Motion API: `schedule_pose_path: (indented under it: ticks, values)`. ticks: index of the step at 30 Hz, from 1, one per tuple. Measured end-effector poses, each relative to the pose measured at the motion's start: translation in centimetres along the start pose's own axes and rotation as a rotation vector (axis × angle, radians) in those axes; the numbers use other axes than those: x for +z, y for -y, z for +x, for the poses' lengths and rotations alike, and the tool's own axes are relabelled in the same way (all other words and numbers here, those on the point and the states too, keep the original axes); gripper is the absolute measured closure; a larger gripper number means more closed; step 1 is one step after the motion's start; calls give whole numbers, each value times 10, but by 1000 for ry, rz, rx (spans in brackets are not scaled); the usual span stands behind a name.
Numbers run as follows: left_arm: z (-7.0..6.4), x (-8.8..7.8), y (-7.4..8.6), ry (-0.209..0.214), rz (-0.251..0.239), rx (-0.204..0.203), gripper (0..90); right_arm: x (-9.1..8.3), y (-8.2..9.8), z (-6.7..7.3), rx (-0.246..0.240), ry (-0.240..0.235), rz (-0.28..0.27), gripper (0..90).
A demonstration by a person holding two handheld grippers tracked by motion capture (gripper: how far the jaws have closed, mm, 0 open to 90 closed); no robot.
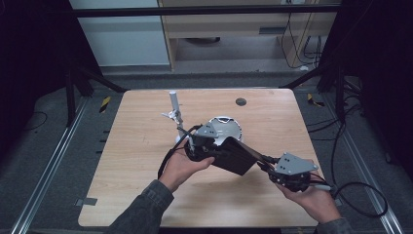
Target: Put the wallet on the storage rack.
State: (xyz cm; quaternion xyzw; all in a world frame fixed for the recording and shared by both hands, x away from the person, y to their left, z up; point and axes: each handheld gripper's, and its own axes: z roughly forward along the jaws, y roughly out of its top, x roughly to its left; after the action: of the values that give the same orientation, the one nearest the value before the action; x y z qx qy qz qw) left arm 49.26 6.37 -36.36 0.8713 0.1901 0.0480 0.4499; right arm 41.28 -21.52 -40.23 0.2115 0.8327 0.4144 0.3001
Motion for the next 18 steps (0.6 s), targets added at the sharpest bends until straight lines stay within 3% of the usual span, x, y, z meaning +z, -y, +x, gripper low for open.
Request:
schedule_pose_path:
  ticks: [6,10,15,18]
  values:
    - [4,-8,-11,-41,6,-7,801,15,19,13,75,-8,47,361]
    - [3,-15,-18,-66,17,9,801,22,32,16,133,8,55,237]
    - [7,-35,-31,-101,17,11,800,31,53,12,288,22,17,164]
    - [8,-48,-41,-139,14,21,800,36,64,10,353,55,33,141]
